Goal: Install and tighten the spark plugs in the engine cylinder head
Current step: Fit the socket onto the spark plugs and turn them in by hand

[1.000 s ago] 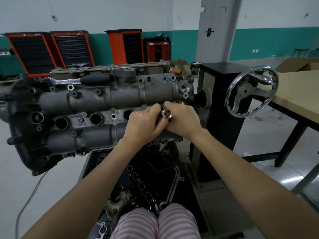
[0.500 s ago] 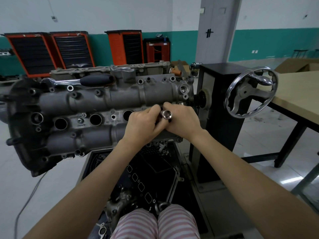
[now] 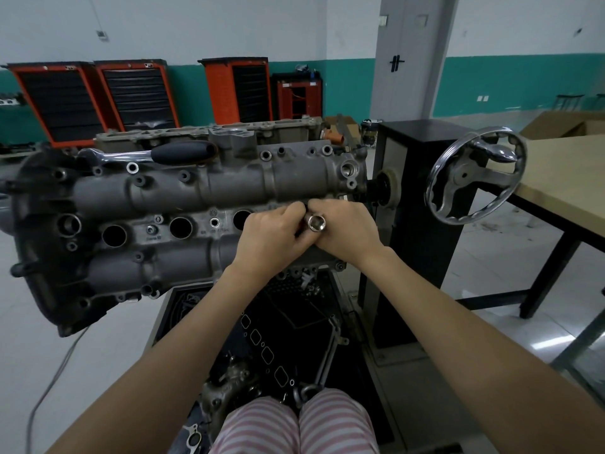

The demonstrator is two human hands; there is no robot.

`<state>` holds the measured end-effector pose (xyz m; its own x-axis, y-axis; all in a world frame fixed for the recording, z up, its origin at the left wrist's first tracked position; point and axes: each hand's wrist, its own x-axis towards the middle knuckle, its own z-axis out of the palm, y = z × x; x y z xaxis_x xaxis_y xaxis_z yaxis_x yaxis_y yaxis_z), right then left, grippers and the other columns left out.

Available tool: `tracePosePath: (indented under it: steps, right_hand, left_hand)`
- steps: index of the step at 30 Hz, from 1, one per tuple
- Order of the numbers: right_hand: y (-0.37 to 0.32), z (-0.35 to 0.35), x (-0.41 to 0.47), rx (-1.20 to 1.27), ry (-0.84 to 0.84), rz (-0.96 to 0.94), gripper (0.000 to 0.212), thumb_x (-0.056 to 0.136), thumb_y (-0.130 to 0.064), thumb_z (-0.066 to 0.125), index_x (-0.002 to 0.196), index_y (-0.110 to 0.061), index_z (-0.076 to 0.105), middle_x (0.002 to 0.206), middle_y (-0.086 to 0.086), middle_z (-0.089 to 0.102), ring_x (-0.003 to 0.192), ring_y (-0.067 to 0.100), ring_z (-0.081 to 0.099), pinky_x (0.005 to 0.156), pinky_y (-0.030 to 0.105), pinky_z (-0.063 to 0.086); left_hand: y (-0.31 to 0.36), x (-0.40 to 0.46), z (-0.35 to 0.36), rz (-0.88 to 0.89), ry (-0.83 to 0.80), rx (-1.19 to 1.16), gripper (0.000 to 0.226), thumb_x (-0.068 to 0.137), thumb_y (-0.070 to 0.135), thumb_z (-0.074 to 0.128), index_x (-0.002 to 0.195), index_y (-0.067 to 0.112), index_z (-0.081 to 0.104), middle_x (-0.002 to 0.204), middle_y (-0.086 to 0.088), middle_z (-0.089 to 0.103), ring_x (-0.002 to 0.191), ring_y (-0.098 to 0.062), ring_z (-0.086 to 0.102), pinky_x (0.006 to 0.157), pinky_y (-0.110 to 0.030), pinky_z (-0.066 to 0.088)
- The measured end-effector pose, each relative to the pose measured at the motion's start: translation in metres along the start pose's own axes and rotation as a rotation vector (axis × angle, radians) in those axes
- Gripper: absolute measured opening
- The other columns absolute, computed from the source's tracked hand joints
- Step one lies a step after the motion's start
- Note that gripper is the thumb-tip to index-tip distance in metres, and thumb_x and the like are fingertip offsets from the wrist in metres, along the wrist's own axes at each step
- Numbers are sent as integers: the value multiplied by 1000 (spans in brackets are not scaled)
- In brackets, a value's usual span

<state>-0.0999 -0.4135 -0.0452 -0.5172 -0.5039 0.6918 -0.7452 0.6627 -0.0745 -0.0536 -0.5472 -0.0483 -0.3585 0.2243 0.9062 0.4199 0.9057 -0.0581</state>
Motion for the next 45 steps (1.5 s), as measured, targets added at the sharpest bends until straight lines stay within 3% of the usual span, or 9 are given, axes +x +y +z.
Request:
tracePosePath:
  steps: [3, 8, 13, 16, 19, 26, 33, 39, 45]
  right_hand:
    - [-1, 0, 0, -14, -12, 0, 19, 77, -24, 60, 73, -13, 45, 63, 3, 58, 57, 27, 55, 48, 28, 27]
    - [-1, -2, 0, -29, -59, -18, 16, 82, -27, 53, 83, -14, 62, 79, -1, 65, 74, 22, 60, 57, 37, 44]
    - [0, 0, 1, -5, -28, 6, 15, 80, -24, 57, 74, -10, 58, 72, 2, 64, 69, 25, 59, 52, 33, 39]
    - [-1, -1, 0, 7, -20, 19, 18, 78, -23, 59, 71, -13, 45, 64, 3, 58, 59, 28, 55, 49, 28, 28]
    - [-2, -2, 0, 5, -23, 15, 19, 78, -25, 59, 72, -13, 46, 60, 0, 54, 53, 24, 51, 48, 27, 27]
    - [-3, -4, -1, 25, -9, -20, 14, 78, -18, 58, 71, -7, 60, 71, 6, 64, 67, 28, 60, 52, 36, 42]
    - [-2, -3, 1, 9, -19, 15, 18, 79, -25, 58, 73, -14, 45, 63, 1, 56, 56, 26, 53, 49, 28, 28]
    - [-3, -4, -1, 26, 5, -29, 12, 77, -19, 60, 70, -9, 59, 67, 4, 63, 63, 28, 59, 49, 31, 36]
    - [-2, -3, -1, 27, 9, 4, 15, 74, -18, 63, 68, -12, 51, 63, 2, 58, 61, 28, 57, 51, 27, 28]
  left_hand:
    - [3, 1, -3, -32, -40, -34, 26, 80, 27, 47, 65, 6, 43, 52, -2, 44, 37, -21, 40, 44, -20, 18]
    - [4, 2, -4, -31, -62, -19, 29, 78, 30, 49, 64, 6, 45, 51, -3, 46, 39, -22, 42, 44, -20, 19]
    - [-1, 0, -2, -7, -1, -45, 40, 82, 31, 54, 51, 7, 45, 42, -5, 46, 34, -23, 44, 42, -20, 24]
    - [2, 0, -4, -10, -16, -46, 33, 81, 28, 51, 56, 7, 44, 45, -4, 45, 35, -22, 41, 42, -21, 21]
    - [6, 1, -7, -24, -50, -69, 24, 77, 25, 47, 64, 5, 43, 53, -3, 45, 38, -24, 40, 43, -21, 20]
    - [1, 0, -3, -21, -12, -77, 37, 80, 27, 56, 52, 5, 46, 42, -6, 45, 35, -22, 42, 38, -23, 29]
    - [4, 0, -6, -51, -16, -107, 26, 77, 24, 48, 60, 5, 42, 49, -2, 42, 37, -19, 37, 43, -20, 21]
    - [3, 0, -5, -43, -44, -73, 30, 77, 28, 53, 60, 5, 45, 49, -4, 45, 38, -22, 42, 41, -22, 25]
    - [0, 0, -2, -4, 1, -53, 39, 82, 28, 53, 50, 6, 45, 41, -6, 45, 34, -23, 43, 40, -21, 26]
